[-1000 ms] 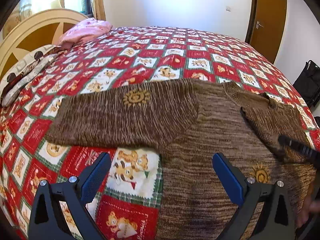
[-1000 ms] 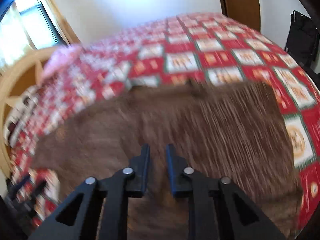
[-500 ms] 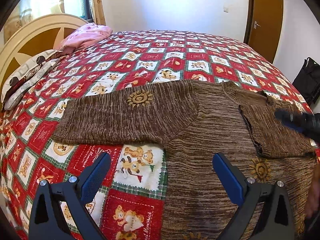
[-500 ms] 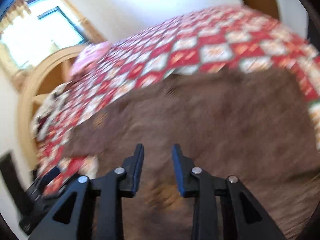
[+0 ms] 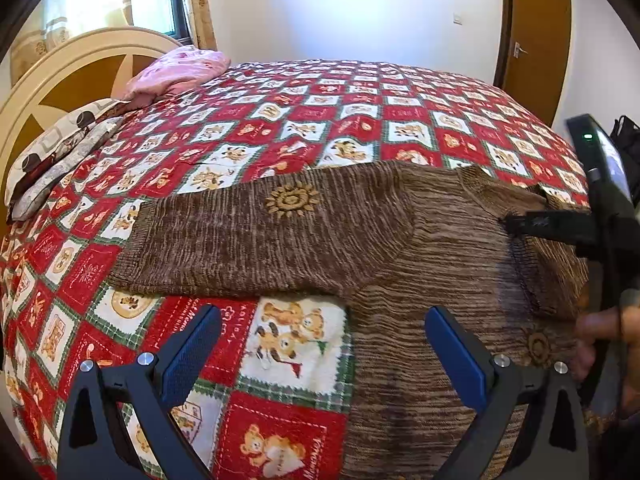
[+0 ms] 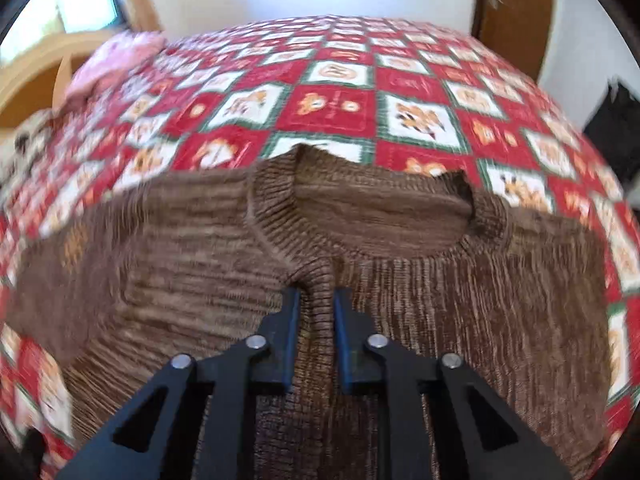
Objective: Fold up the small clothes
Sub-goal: 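Carry the held sleeve across the sweater body with the right gripper, then open the right gripper to release the folded sleeve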
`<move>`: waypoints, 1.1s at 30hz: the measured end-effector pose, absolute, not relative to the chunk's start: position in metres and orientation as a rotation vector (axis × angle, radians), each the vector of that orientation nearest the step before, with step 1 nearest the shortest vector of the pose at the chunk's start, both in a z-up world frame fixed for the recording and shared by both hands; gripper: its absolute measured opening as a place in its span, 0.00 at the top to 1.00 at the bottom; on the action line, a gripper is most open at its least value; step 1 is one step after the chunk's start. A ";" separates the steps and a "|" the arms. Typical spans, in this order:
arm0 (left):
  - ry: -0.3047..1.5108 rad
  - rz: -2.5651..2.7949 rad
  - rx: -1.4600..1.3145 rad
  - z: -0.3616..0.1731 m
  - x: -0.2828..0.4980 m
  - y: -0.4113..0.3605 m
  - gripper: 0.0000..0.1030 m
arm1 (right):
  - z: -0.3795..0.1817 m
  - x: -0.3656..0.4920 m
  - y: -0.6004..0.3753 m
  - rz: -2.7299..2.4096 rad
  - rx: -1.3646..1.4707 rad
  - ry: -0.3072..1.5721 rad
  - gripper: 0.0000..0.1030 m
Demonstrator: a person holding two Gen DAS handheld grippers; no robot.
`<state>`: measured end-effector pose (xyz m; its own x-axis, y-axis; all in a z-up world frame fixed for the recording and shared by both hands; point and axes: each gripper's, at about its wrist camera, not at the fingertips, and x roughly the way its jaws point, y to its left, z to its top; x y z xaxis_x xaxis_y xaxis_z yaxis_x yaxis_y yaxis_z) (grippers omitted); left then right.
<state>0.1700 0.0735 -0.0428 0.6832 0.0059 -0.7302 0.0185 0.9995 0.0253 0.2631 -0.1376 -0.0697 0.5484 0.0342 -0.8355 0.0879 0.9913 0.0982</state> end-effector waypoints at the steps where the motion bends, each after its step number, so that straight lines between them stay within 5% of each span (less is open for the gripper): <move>1: 0.822 -0.004 0.020 -0.044 0.171 0.075 0.01 | -0.068 0.264 -0.145 -0.032 0.178 0.983 0.88; 9: 0.852 -0.017 0.018 -0.049 0.173 0.071 0.01 | -0.073 0.288 -0.147 -0.108 0.263 0.927 0.82; 11: 0.843 -0.016 0.022 -0.047 0.172 0.071 0.01 | -0.072 0.291 -0.139 -0.101 0.214 0.906 0.68; 12: 0.839 -0.016 0.022 -0.045 0.172 0.071 0.01 | -0.070 0.292 -0.136 -0.058 0.211 0.916 0.49; 13: 0.835 -0.015 0.024 -0.044 0.171 0.072 0.01 | -0.066 0.290 -0.135 -0.030 0.216 0.923 0.41; 20: 0.835 0.039 -0.010 -0.044 0.173 0.095 0.01 | -0.011 0.234 -0.184 -0.128 0.201 0.756 0.44; 28: 0.844 0.167 -0.041 -0.049 0.173 0.143 0.01 | -0.062 0.207 -0.291 -0.408 0.201 0.920 0.50; 33: 0.832 0.333 -0.140 -0.046 0.171 0.208 0.01 | -0.055 0.198 -0.283 -0.462 0.134 0.857 0.51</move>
